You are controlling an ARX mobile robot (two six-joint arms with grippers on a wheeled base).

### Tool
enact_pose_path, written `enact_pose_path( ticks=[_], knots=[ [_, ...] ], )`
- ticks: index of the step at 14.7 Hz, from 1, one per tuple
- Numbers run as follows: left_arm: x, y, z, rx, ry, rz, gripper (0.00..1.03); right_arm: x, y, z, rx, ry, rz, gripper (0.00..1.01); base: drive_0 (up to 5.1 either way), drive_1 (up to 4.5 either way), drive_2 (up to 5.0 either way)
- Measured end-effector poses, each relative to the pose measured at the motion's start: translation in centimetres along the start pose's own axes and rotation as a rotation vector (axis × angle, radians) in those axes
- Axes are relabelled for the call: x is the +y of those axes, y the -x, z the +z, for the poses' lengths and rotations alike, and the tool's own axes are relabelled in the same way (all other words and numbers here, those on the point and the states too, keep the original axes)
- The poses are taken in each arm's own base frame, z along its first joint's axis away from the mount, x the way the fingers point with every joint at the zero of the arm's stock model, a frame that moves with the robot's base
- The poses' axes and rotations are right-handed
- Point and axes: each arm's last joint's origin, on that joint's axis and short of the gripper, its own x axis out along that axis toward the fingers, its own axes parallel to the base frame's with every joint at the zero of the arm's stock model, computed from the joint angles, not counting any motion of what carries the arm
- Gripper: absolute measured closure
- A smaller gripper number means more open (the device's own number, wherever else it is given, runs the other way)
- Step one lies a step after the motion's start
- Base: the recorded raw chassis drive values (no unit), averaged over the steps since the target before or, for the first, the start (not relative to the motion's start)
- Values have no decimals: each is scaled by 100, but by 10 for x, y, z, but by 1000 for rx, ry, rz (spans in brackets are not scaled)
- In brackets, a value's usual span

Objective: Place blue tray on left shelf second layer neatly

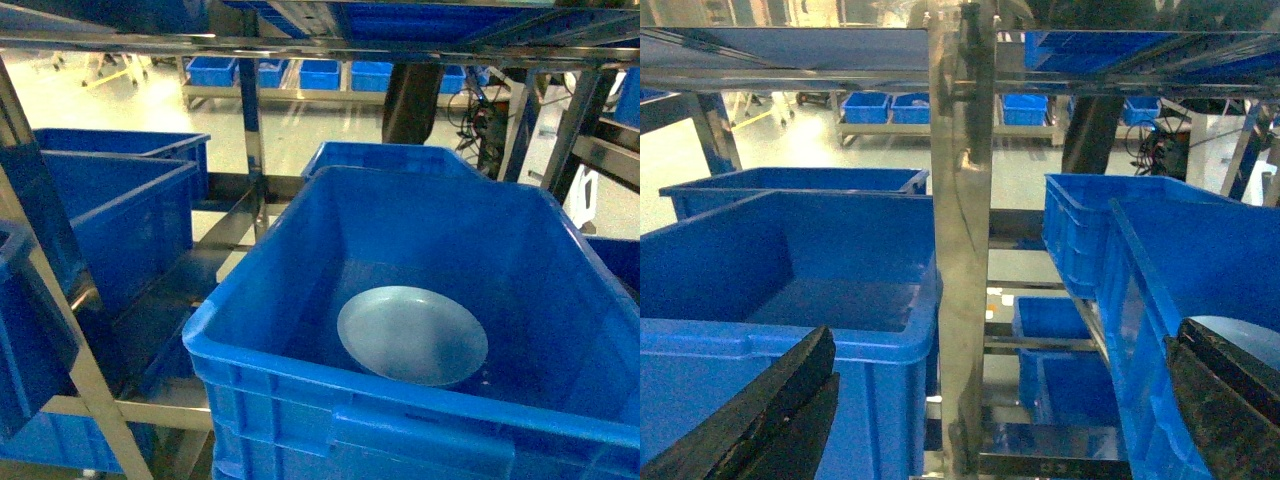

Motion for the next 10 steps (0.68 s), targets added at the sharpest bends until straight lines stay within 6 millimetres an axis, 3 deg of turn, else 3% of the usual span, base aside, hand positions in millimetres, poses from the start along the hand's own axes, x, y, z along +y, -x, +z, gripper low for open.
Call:
enact_pose_path(
  ticks=[6,7,10],
  knots=[
    [0,0,0,0,0,1,5,-33,39,-1,-66,-66,37,93,0,0,0],
    [0,0,0,0,0,1,5,-36,44,0,-75,-70,35,99,0,0,0],
    [0,0,0,0,0,1,5,-48,56,-2,-72,-71,50,99,0,0,0]
  ],
)
